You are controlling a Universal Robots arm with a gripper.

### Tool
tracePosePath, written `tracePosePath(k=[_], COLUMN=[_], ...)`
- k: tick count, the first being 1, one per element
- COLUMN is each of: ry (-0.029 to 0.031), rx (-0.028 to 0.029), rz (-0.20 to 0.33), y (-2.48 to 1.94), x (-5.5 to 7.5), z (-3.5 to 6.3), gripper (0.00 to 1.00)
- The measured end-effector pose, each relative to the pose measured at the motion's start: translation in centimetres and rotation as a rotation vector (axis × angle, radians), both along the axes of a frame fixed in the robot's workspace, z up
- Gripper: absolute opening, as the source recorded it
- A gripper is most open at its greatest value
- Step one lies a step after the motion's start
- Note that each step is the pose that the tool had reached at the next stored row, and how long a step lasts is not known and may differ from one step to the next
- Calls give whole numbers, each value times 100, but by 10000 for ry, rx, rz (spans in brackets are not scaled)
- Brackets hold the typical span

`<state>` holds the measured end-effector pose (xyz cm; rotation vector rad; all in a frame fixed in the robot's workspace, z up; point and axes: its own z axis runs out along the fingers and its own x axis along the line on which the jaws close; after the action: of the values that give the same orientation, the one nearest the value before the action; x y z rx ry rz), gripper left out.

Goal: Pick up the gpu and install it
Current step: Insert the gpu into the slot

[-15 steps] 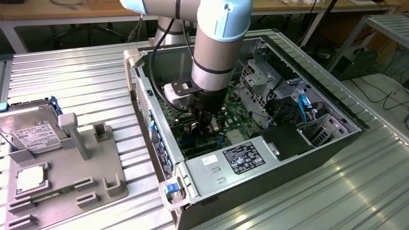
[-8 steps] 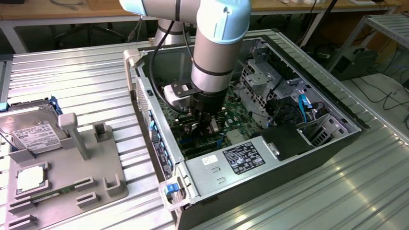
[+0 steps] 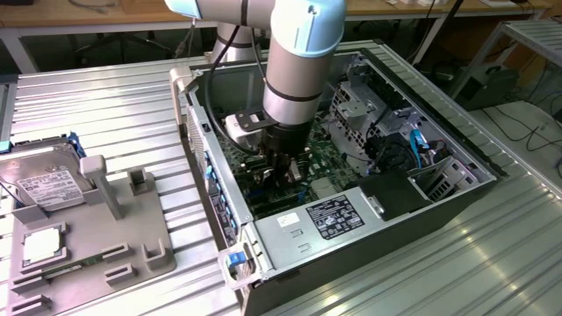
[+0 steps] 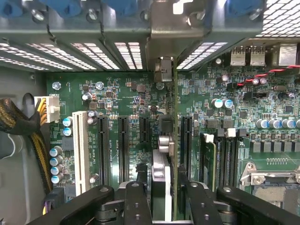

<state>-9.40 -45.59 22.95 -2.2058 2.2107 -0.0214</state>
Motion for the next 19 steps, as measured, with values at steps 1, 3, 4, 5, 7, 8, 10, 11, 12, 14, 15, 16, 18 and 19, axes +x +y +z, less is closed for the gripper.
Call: tracePosePath(k=[1,3,4,5,7,8,10,11,12,14,15,16,18,19], ry=[-8,-33,-41,-50,-68,-83,-113,-123,-129,-151,-162,-174,-195,-202], rx=[-1,-2,-1,0,-1,-1,-1,0,-1,0,-1,-1,-1,-1], rz=[0,0,0,0,0,1,0,0,0,0,0,1,1,0], y=[1,3,4,5,8,9,13,14,16,19,21,22,22,23], x=[0,0,0,0,0,0,0,0,0,0,0,0,0,0], z=[21,95,122,152,206,246,323,353,378,444,477,515,576,581], gripper=[36,36,36,36,36,36,36,36,36,36,36,36,36,36])
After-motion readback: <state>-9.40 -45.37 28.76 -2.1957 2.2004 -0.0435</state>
